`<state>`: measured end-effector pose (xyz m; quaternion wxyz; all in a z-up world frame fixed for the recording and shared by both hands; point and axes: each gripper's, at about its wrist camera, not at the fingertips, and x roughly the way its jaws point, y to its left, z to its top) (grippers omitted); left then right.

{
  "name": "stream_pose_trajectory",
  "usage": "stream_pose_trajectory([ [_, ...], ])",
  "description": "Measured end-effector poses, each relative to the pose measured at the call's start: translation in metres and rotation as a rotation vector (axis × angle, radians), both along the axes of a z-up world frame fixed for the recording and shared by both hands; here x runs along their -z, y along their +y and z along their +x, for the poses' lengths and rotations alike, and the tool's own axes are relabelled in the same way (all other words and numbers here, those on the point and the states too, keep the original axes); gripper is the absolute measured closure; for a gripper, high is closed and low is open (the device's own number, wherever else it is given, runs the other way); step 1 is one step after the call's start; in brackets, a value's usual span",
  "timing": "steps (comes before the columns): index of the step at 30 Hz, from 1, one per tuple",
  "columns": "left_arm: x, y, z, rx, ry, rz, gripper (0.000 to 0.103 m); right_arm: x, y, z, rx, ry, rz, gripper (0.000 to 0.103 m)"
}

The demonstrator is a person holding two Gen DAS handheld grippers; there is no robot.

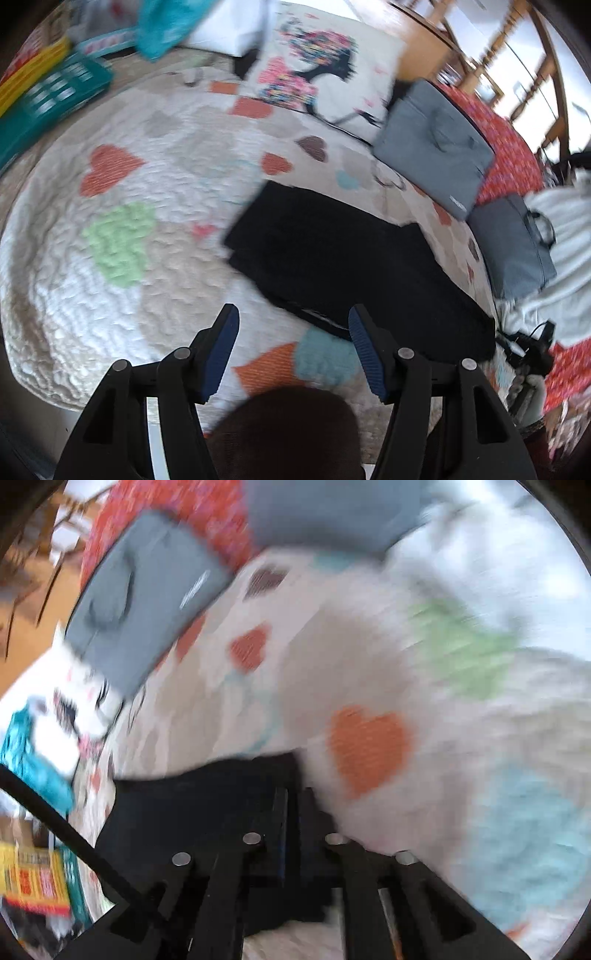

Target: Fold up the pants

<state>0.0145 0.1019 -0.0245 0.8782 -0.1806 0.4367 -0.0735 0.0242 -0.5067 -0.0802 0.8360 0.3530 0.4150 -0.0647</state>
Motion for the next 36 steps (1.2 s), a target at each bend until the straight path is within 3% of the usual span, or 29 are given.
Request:
stream_pose_trajectory([
  [3,-0.009,-0.038,0.009,0.074,-0.003,0.026,0.042,-0.018,0.015,-0.014,-0.06,-0.103,0.074,0.07],
  [6,-0.018,-0.076,0.015,0.151,-0.016,0.055,0.042,-0.017,0.058,-0.015,-0.23,-0.162,0.182,0.067],
  [8,-0.023,-0.108,0.019,0.216,-0.021,0.081,0.042,0.002,0.077,-0.01,-0.312,-0.137,0.245,0.066],
  [11,-0.029,-0.147,0.022,0.304,-0.022,0.114,0.042,0.037,0.072,-0.001,-0.264,-0.055,0.217,0.067],
  [12,-0.029,-0.159,0.023,0.332,-0.019,0.122,0.041,0.047,0.057,-0.004,-0.216,-0.064,0.251,0.093],
  [13,-0.029,-0.168,0.024,0.357,-0.016,0.129,0.04,0.053,0.043,-0.008,-0.17,-0.065,0.285,0.103],
  [15,-0.029,-0.192,0.028,0.418,-0.011,0.146,0.037,0.054,0.021,-0.023,-0.092,-0.103,0.326,0.103],
  [17,-0.028,-0.221,0.038,0.489,-0.005,0.155,0.037,0.041,0.009,-0.037,-0.034,-0.107,0.251,0.095],
  [18,-0.026,-0.234,0.044,0.52,0.0,0.158,0.037,0.035,0.007,-0.046,-0.028,-0.133,0.242,0.082],
  [19,-0.023,-0.251,0.051,0.56,0.007,0.163,0.037,0.03,0.005,-0.054,-0.022,-0.15,0.242,0.06],
  [21,-0.013,-0.293,0.068,0.652,0.027,0.178,0.037,0.024,0.006,-0.065,-0.033,-0.169,0.242,0.048],
  [27,0.025,-0.397,0.112,0.881,0.143,0.208,0.037,0.043,0.026,-0.061,-0.136,-0.108,0.21,0.048],
  [36,0.064,-0.505,0.139,1.139,0.158,0.321,0.037,0.054,0.043,-0.032,-0.171,-0.144,0.163,0.048],
])
